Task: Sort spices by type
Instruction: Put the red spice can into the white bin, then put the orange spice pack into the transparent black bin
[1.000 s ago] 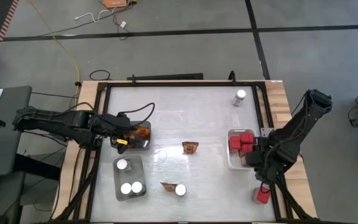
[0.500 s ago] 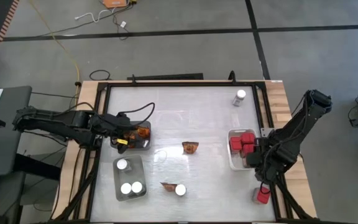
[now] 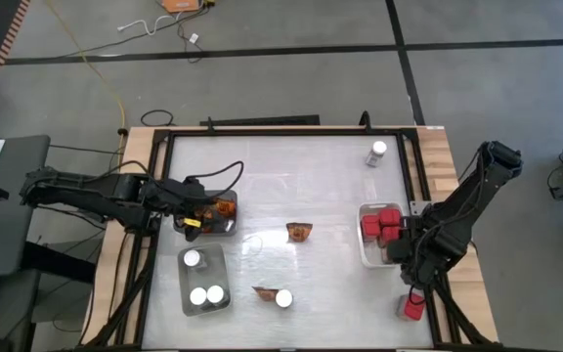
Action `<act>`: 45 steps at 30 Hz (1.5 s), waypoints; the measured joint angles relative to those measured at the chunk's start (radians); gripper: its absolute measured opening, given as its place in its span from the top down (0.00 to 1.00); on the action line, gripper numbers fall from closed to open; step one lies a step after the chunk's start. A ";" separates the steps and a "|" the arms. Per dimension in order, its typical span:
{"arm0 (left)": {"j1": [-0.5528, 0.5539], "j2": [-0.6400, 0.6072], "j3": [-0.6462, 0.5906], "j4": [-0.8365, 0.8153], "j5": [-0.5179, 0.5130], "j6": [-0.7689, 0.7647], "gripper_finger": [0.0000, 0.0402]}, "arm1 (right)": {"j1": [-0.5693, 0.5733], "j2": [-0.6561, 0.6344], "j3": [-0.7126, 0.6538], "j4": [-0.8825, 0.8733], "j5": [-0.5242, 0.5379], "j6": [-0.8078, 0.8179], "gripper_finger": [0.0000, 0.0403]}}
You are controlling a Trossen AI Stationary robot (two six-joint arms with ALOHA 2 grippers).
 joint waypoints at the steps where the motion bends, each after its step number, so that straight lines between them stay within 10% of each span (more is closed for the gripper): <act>1: 0.000 0.000 0.000 0.000 0.000 0.000 0.29 | 0.000 0.000 0.000 0.000 0.000 0.000 0.39; 34: 0.000 0.000 0.000 0.000 0.000 0.000 0.29 | -0.002 -0.002 0.125 -0.096 -0.022 0.035 0.19; 45: 0.000 0.000 0.000 0.000 0.000 0.001 0.29 | -0.007 0.000 0.184 0.016 0.140 0.011 0.19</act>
